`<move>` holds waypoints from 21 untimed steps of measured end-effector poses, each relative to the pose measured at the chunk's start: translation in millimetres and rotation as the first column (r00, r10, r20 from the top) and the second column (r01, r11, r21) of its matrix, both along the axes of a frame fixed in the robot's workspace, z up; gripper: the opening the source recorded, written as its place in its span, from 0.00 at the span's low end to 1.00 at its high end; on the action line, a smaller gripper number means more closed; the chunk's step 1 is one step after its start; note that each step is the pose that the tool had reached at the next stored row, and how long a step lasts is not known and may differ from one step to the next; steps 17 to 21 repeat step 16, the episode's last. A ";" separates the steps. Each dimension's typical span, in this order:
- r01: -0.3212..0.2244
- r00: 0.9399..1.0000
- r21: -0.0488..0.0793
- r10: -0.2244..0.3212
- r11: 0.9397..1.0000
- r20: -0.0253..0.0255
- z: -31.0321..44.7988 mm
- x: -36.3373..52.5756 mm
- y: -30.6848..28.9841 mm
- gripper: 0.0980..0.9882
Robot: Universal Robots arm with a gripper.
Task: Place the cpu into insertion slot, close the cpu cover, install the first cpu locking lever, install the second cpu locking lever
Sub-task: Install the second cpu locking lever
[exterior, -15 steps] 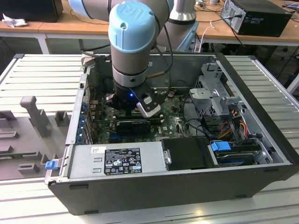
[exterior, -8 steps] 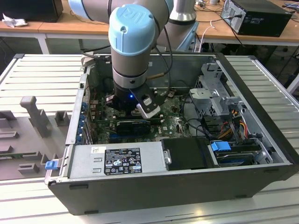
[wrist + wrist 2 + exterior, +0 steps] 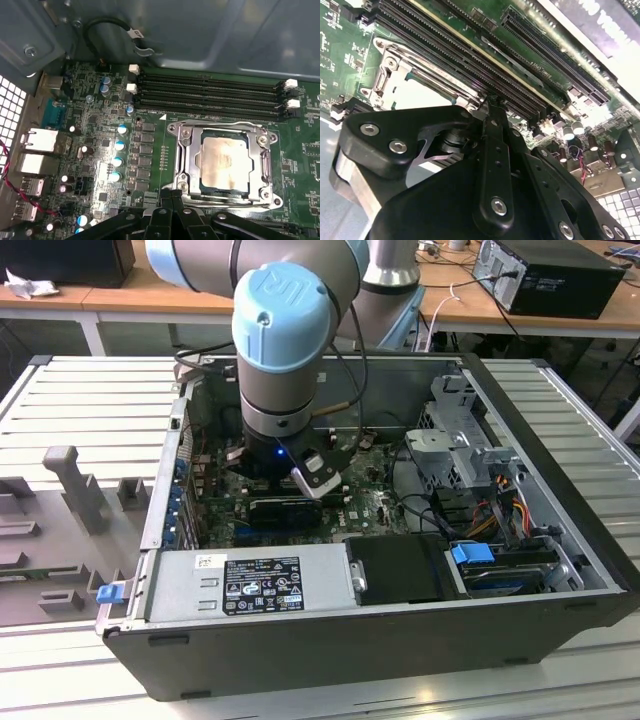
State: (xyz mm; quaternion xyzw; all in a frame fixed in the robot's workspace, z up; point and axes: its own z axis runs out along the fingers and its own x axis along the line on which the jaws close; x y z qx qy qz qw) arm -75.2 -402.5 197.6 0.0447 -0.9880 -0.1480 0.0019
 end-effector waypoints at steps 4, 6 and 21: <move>0.000 1.000 0.004 0.000 1.000 0.000 -2.2 -0.3 3.5 0.01; 0.000 1.000 0.004 0.000 1.000 0.000 -1.1 -1.2 3.5 0.01; 0.000 1.000 0.004 0.000 1.000 0.000 22.5 -1.3 3.6 0.01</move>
